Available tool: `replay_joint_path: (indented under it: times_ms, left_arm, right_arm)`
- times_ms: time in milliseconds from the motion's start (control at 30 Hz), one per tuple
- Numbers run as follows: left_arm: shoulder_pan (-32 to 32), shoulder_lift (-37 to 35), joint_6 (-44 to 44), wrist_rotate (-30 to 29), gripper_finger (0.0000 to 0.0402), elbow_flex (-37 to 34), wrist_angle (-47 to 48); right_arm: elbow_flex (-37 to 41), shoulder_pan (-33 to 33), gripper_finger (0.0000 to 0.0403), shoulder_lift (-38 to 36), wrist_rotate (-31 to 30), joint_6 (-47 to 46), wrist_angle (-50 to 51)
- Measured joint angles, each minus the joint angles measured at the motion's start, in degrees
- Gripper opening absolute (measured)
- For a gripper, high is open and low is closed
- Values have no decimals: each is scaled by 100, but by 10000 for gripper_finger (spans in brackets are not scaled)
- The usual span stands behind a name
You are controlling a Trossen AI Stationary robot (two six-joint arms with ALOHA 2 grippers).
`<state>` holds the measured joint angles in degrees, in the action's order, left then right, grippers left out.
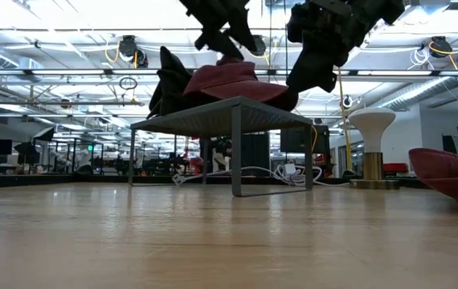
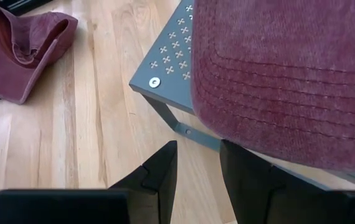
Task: Pick & Place hat
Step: Put the top red cap on the shelf
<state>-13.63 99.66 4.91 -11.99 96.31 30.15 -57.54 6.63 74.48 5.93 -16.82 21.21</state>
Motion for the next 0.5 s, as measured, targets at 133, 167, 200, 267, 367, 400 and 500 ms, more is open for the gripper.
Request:
replay_joint_path:
  times_ms: [133,167,200,267,367,400,500]
  left_arm:
    - [-27,209,149,53,248,1,197]
    - [-24,282,143,113,248,2,169]
    - [-22,317,146,194,248,2,121]
    - [-22,342,209,317,248,0,267]
    - [-19,389,225,310,248,11,156]
    - [-21,386,187,309,248,8,197]
    - [-22,364,67,302,248,7,30]
  right_arm:
    - [0,-2,114,0,5,100,1]
    - [0,1,114,0,6,105,2]
    - [2,1,114,0,6,105,2]
    - [0,1,114,0,13,47,9]
    - [0,1,114,-2,12,-363,223]
    - [0,1,114,-3,12,-562,360]
    - [0,1,114,-93,-4,-1184,1011]
